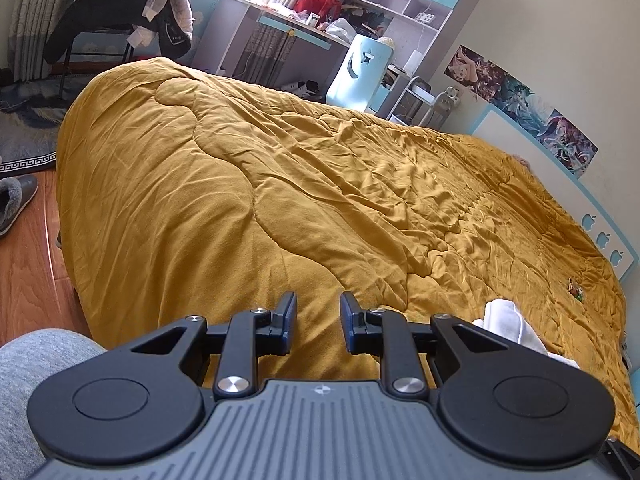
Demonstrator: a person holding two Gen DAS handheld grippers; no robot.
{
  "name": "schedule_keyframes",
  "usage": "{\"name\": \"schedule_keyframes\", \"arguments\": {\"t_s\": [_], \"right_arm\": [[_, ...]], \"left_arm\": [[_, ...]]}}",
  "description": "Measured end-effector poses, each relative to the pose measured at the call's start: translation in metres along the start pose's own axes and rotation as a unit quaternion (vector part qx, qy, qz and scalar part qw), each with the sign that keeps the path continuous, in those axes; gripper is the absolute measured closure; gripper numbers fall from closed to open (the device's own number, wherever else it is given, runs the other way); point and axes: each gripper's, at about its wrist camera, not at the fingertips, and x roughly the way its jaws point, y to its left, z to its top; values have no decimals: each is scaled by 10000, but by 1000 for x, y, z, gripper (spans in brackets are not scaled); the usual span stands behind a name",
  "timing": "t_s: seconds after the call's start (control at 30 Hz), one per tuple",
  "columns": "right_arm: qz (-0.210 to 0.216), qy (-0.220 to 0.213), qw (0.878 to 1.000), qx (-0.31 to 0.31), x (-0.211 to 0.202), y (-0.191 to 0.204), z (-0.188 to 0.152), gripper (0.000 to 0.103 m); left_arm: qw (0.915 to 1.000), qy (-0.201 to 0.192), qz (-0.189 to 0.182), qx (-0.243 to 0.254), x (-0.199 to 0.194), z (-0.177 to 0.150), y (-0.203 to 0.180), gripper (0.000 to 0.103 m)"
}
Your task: Fold small clothes
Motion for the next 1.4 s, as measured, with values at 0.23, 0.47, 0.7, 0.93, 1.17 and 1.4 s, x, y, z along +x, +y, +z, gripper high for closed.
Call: {"name": "schedule_keyframes", "arguments": {"t_s": [0.23, 0.47, 0.7, 0.93, 1.17, 1.4], "right_arm": [[92, -479, 9888, 1408, -78, -61, -27, 36], [-697, -29, 9849, 1583, -83, -90, -75, 48], [-433, 468, 9922, 1070, -78, -87, -91, 103], [340, 512, 9760, 2090, -94, -123, -103, 103], [158, -82, 9665, 2560, -72, -193, -40, 56], [653, 873, 9388, 3267, 82, -267, 8, 54]], "left_arm": [[9975, -42, -601, 367, -4, -5, -19, 78], [9697, -423, -1776, 1623, -34, -31, -85, 77], [9325, 582, -2444, 2593, -8, -73, -134, 103], [9386, 929, -1624, 2898, 0, -95, -119, 103], [9392, 769, -1860, 2783, -2, -92, -113, 101], [9440, 1207, -2567, 1687, 25, -72, -93, 101]]}}
